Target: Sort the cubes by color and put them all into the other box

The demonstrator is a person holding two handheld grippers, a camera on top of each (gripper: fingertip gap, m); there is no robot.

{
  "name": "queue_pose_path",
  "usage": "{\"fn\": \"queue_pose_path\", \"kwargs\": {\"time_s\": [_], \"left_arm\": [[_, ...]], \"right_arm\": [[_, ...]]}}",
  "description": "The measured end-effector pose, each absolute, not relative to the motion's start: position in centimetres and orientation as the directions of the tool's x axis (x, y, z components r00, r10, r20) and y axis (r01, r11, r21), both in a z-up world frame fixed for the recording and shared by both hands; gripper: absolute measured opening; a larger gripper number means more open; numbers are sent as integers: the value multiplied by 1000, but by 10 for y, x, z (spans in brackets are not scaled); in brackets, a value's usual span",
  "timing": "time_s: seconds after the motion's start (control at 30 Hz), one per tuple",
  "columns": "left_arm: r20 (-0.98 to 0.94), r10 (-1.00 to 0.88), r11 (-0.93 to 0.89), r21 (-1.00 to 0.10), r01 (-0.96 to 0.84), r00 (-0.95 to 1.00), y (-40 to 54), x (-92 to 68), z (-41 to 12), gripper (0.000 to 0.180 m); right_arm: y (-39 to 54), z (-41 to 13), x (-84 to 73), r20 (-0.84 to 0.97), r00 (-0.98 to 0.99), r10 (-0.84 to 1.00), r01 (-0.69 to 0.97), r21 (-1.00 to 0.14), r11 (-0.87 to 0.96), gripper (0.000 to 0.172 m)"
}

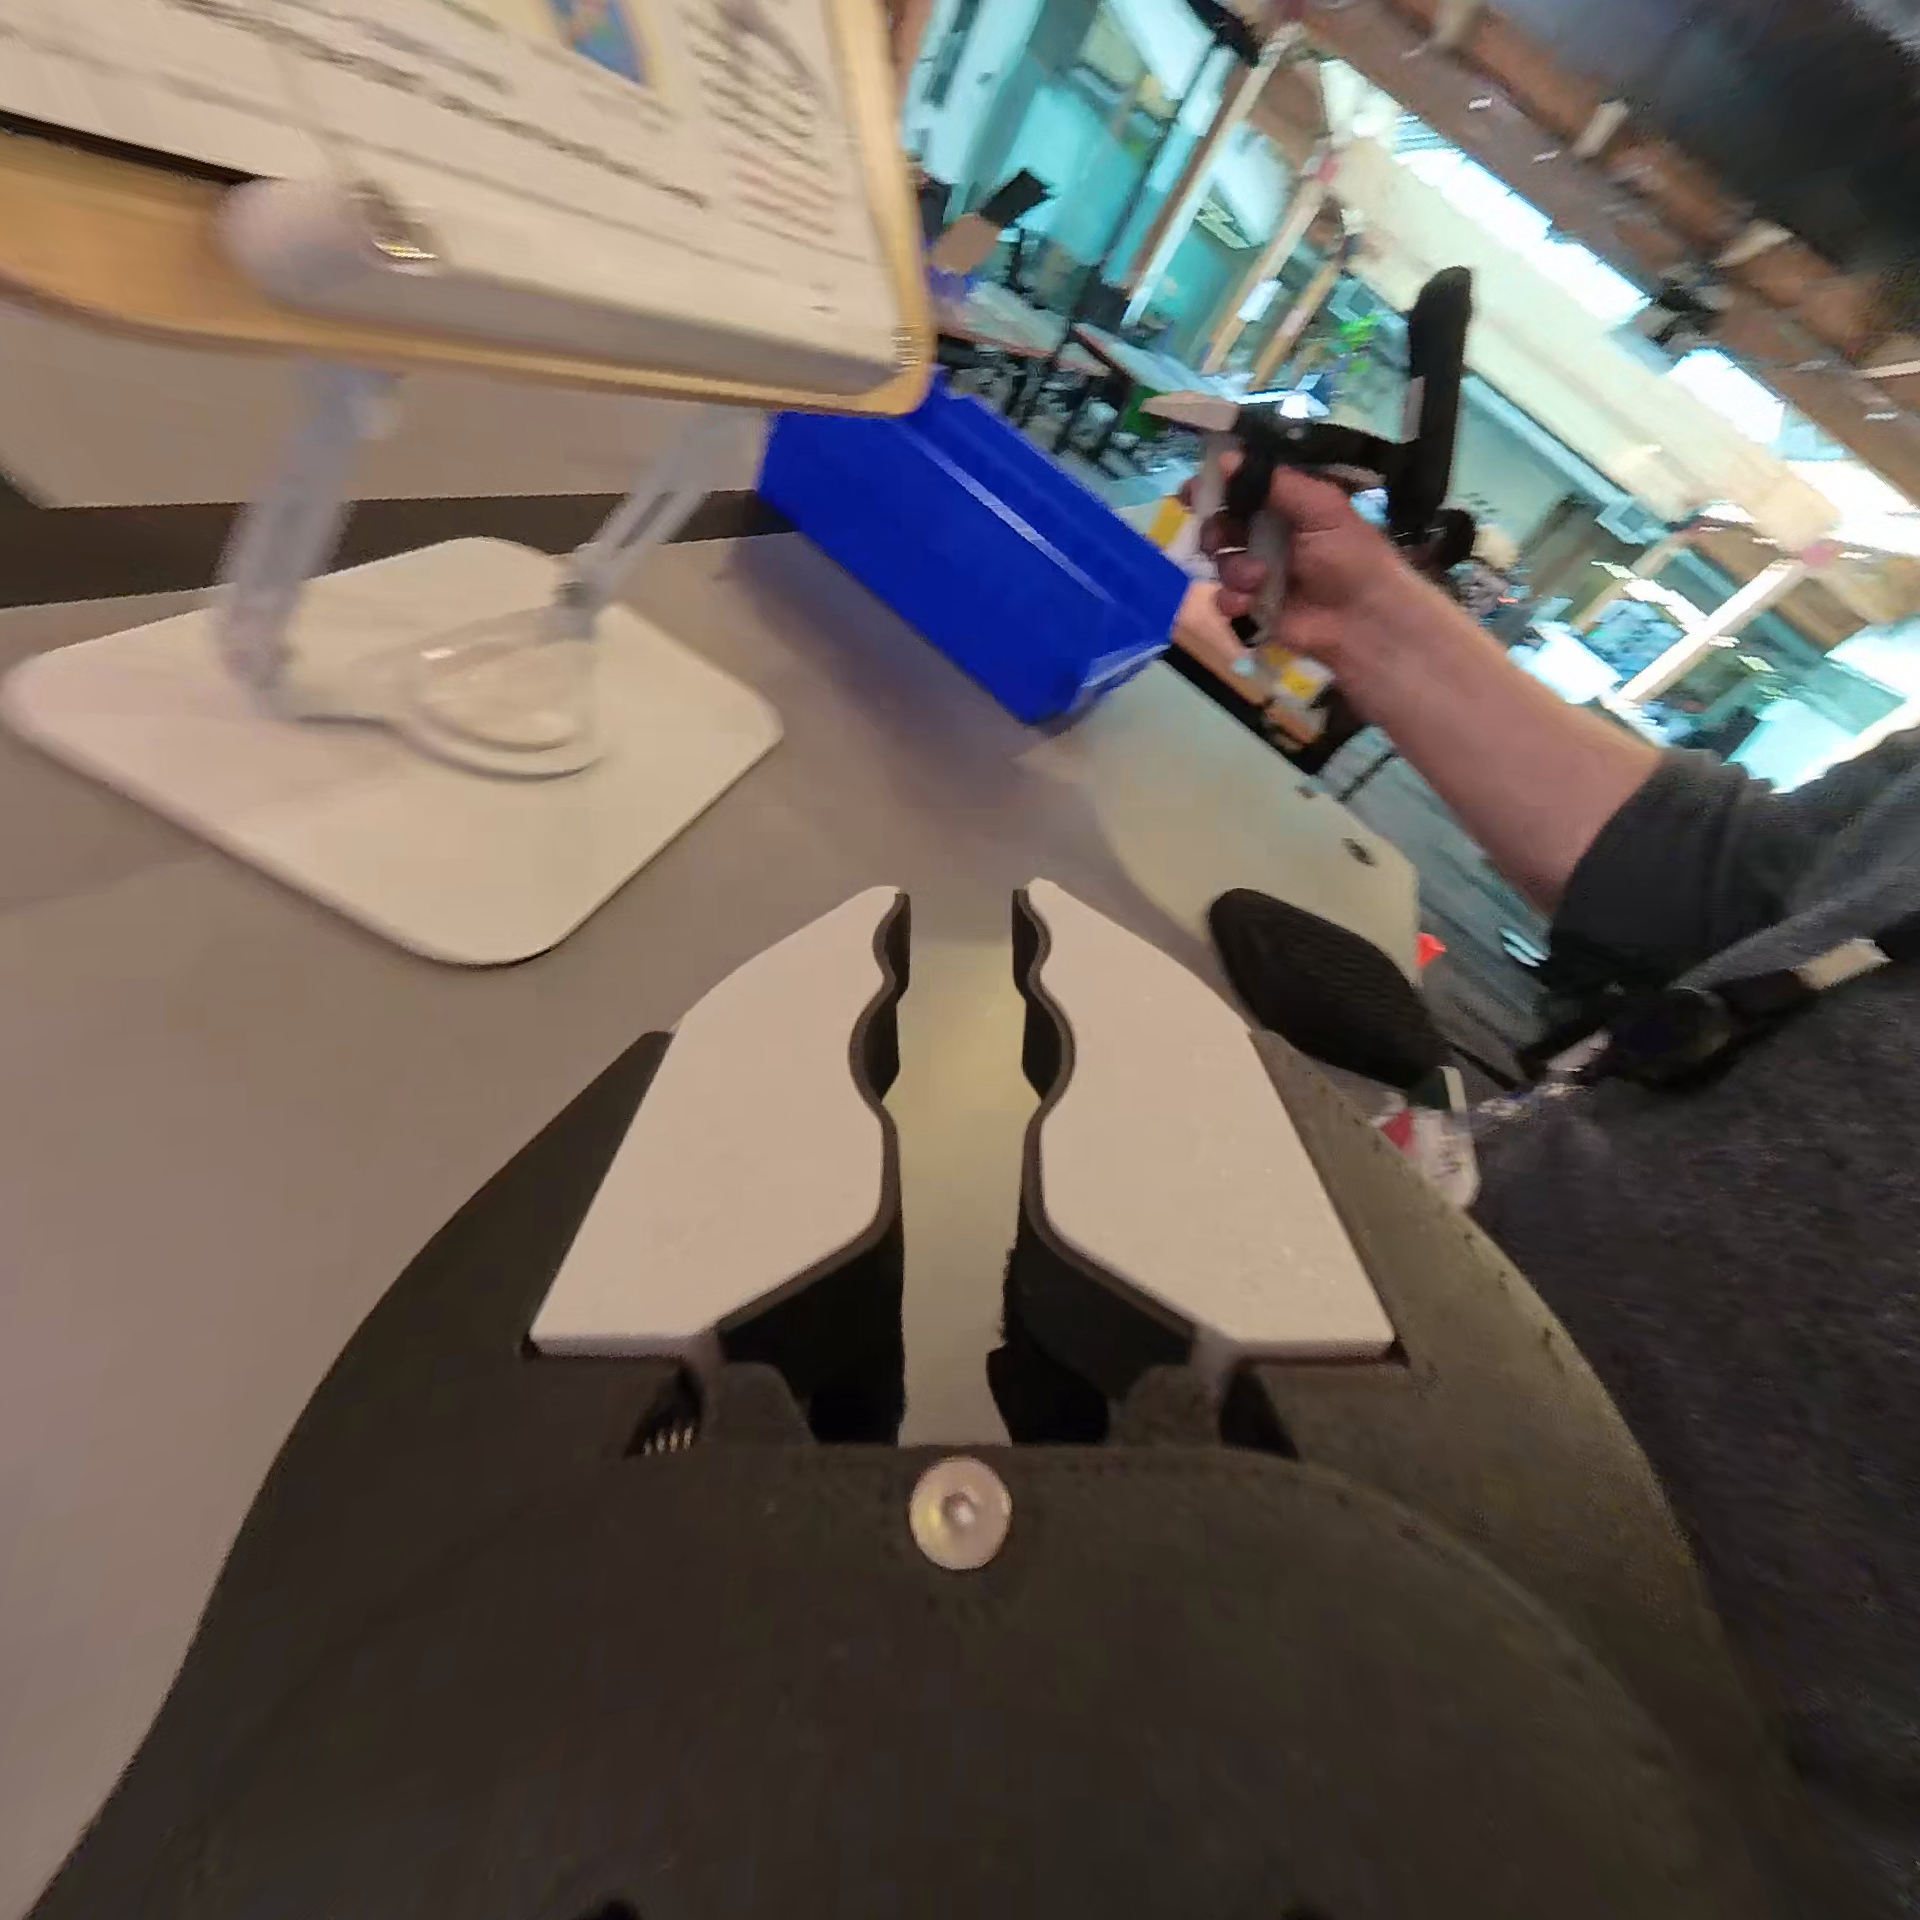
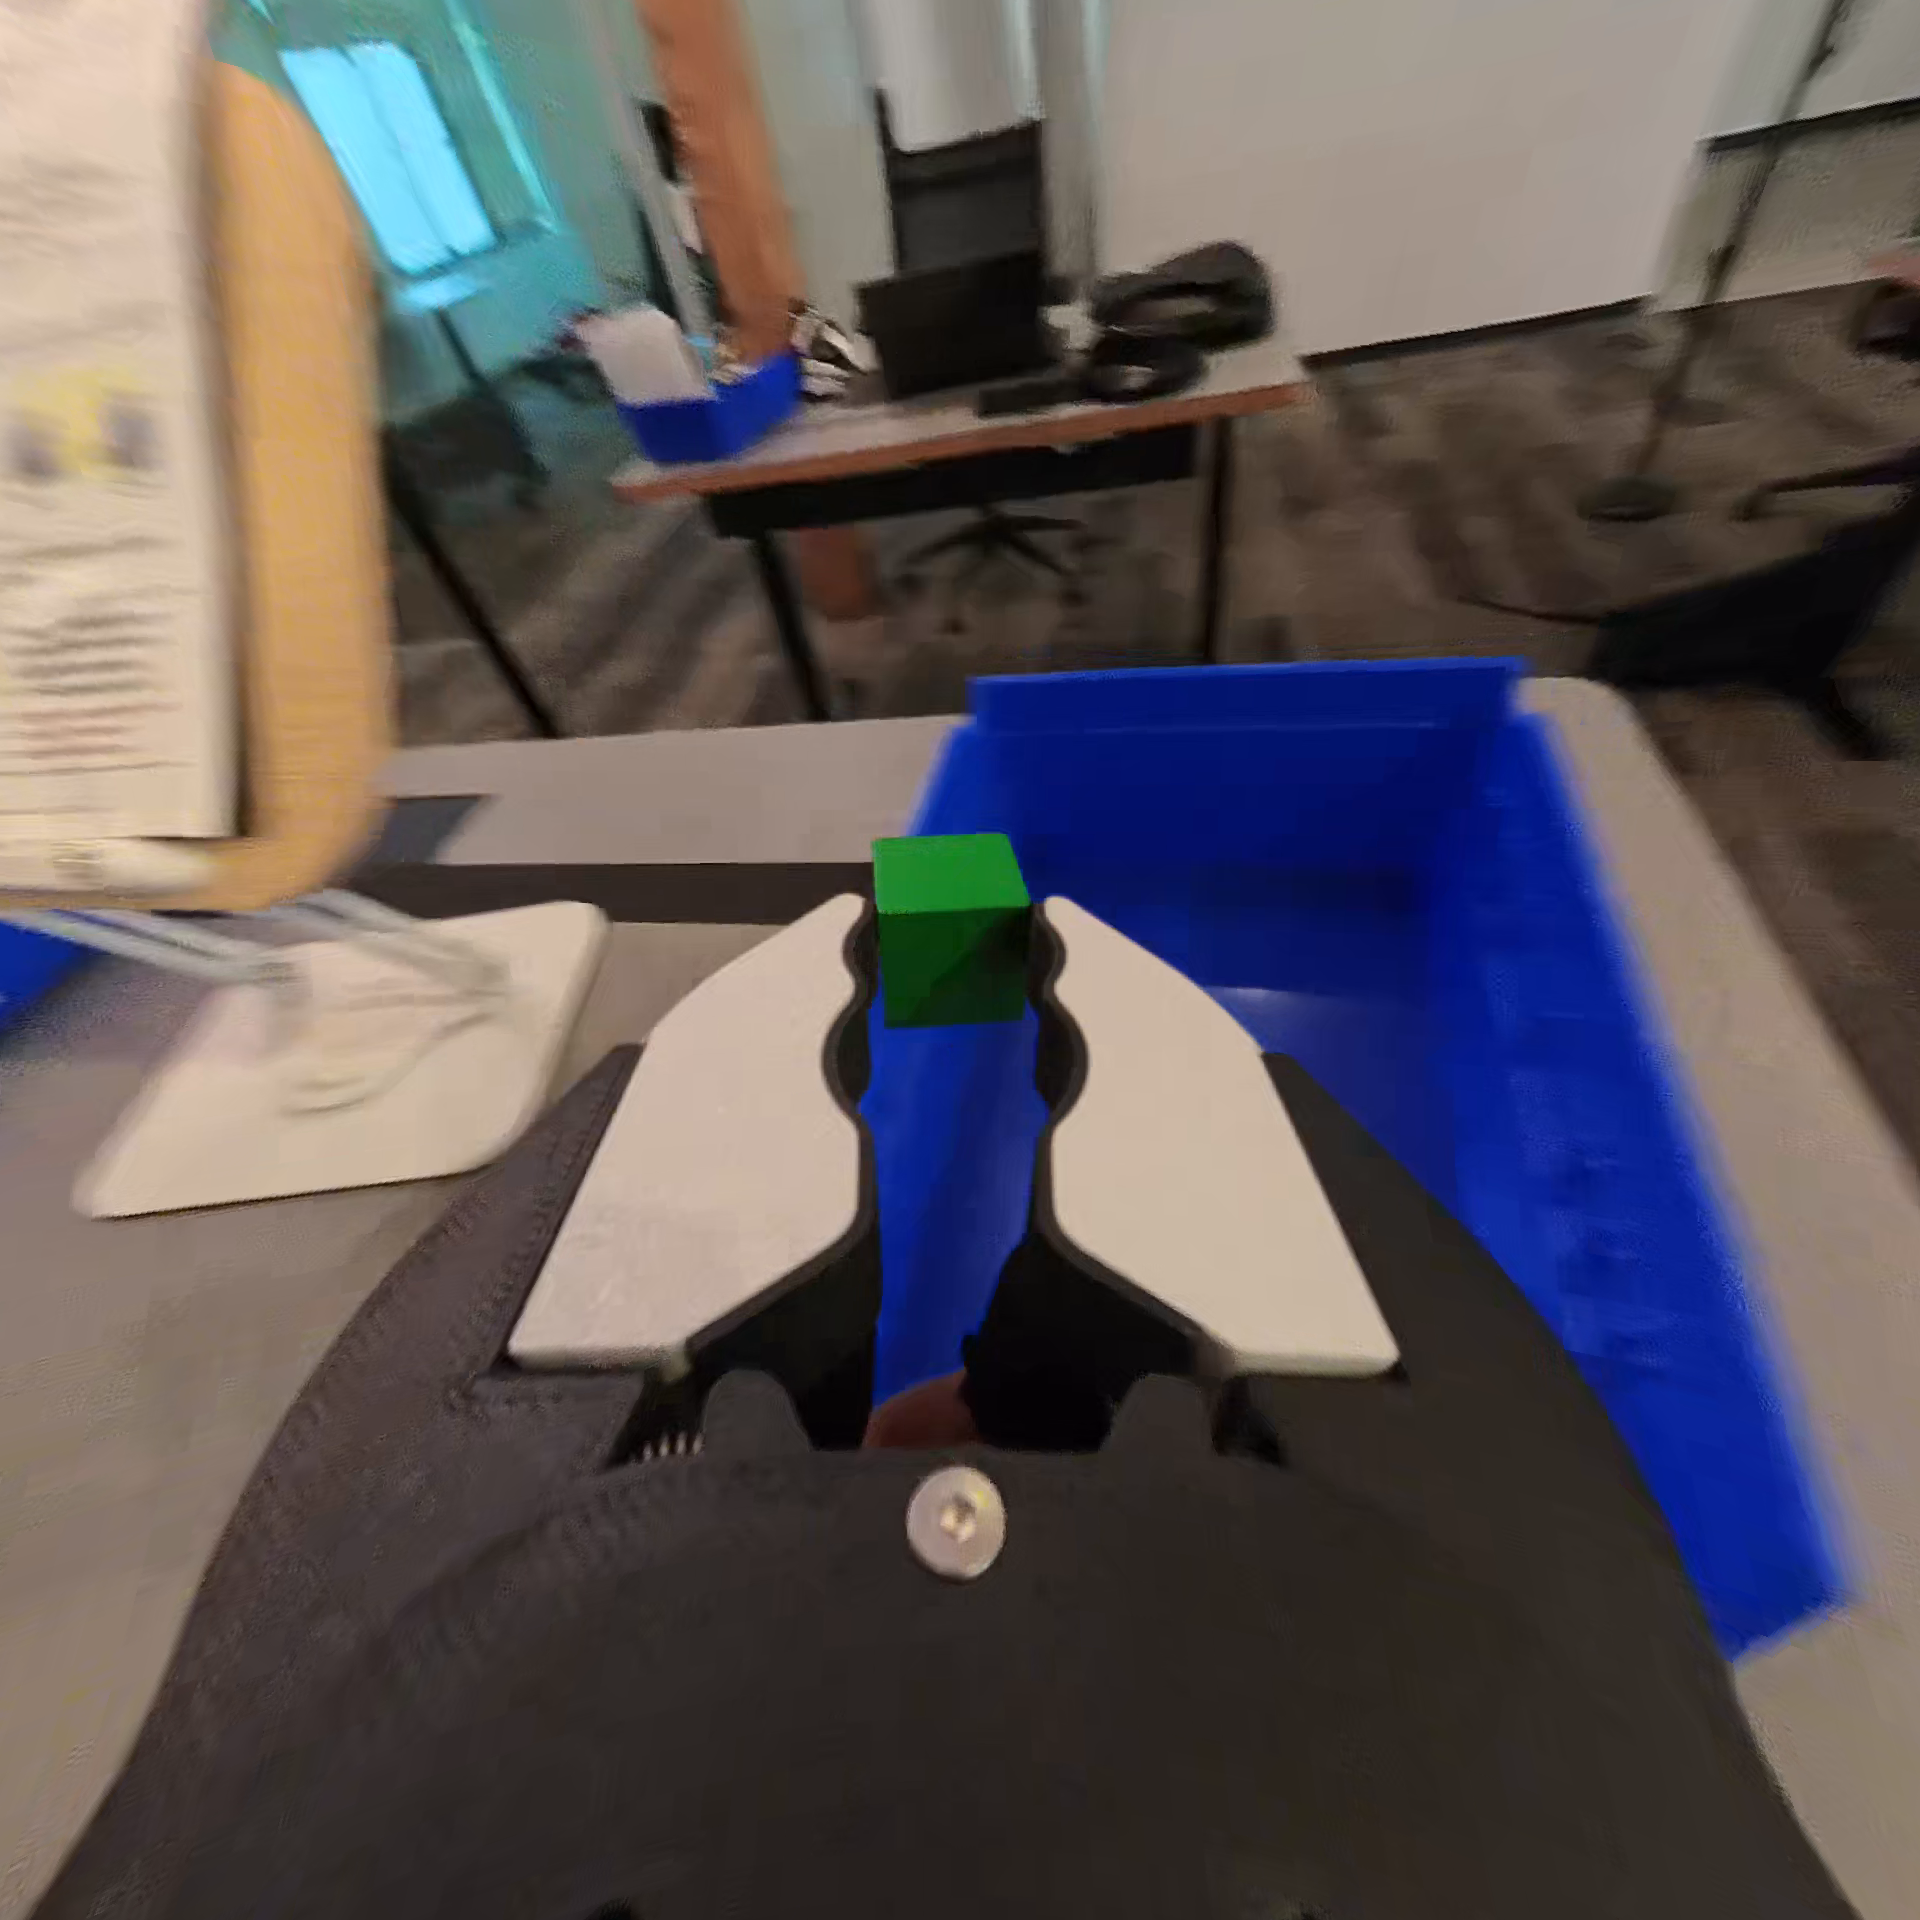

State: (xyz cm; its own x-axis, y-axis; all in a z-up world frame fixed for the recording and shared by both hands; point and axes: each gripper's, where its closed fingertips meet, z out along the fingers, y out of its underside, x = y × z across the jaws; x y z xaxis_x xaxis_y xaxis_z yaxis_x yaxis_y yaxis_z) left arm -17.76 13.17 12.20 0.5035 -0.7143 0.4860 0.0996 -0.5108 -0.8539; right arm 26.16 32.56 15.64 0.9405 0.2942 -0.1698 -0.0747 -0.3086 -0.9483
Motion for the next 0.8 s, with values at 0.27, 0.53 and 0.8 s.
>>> {"fn": "queue_pose_path", "kwargs": {"time_s": [0.27, 0.53, 0.8], "left_arm": [[347, -440, -533, -843, 70, 828, 171, -297, 97, 30], [239, -251, -617, -786, 35, 938, 207, -390, 69, 37], [309, -131, -773, -627, 99, 942, 238, -420, 19, 44]], "right_arm": [[390, 79, 329, 77, 986, 145, 147, -810, -568, 28], [406, -1, 335, 192, 964, 183, 261, -574, -776, 37], [408, 21, 324, 251, 948, 197, 313, -612, -726, 53]]}}
